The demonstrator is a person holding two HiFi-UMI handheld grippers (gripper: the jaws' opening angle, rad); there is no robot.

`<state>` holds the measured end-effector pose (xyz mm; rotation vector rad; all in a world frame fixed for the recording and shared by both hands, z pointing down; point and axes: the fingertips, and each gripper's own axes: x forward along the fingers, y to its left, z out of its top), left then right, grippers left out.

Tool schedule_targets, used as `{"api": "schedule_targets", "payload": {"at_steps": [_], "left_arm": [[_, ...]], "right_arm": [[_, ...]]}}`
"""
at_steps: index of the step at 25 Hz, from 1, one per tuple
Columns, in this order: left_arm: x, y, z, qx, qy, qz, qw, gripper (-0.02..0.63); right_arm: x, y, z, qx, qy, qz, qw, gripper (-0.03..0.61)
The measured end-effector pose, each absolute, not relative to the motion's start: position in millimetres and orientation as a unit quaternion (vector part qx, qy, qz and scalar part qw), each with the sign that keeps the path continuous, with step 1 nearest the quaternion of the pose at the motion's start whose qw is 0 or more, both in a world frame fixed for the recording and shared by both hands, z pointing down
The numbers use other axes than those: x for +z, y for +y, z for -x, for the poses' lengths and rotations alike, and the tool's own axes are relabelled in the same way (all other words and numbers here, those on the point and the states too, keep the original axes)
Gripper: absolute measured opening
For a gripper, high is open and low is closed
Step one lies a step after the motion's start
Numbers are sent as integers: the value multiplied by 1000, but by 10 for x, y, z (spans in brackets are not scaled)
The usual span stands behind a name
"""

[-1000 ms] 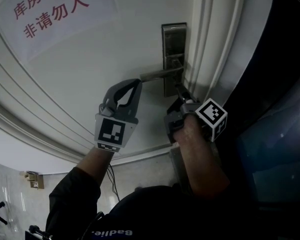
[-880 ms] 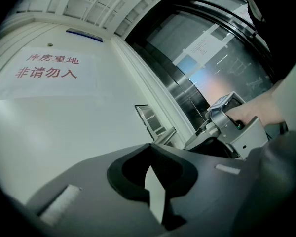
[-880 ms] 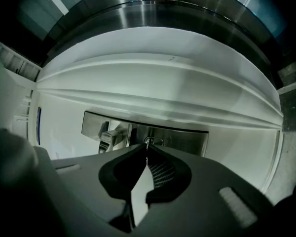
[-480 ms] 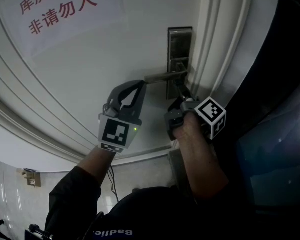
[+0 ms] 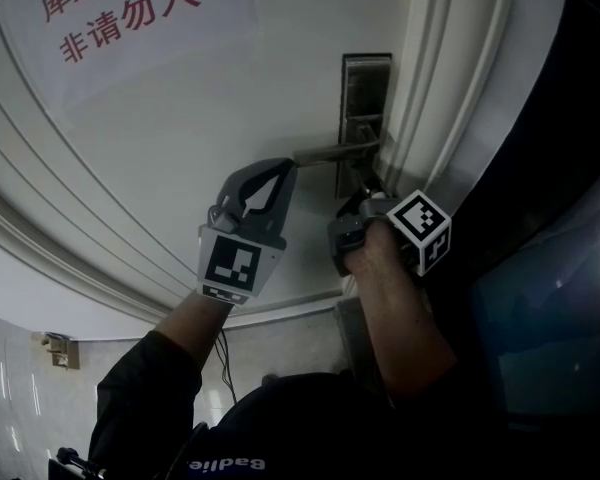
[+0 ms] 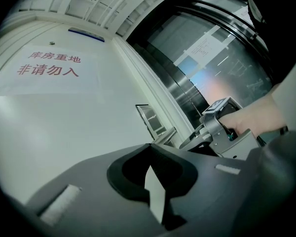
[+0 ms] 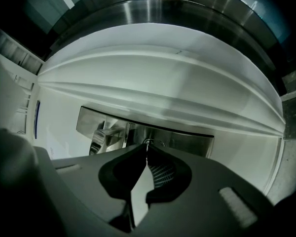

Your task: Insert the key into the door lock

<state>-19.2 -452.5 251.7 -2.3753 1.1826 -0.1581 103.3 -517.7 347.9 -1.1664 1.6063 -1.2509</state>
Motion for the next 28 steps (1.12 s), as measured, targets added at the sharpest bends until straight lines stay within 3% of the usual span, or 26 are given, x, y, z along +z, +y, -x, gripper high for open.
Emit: {"api": "schedule_targets", "payload": {"at_steps": [7, 14, 28], "left_arm": [[2536, -4536, 202, -59, 433, 867, 237, 20], [2559, -4532, 202, -63, 434, 867, 235, 20], [2540, -4414, 211, -70, 463, 855, 221, 20]], "right_arm": [[3490, -5215, -1020, -492, 635, 450, 390, 26], [3524, -5269, -1034, -501, 630, 426, 413, 132], [3511, -5108, -1204, -492, 645, 410, 417, 137]]}}
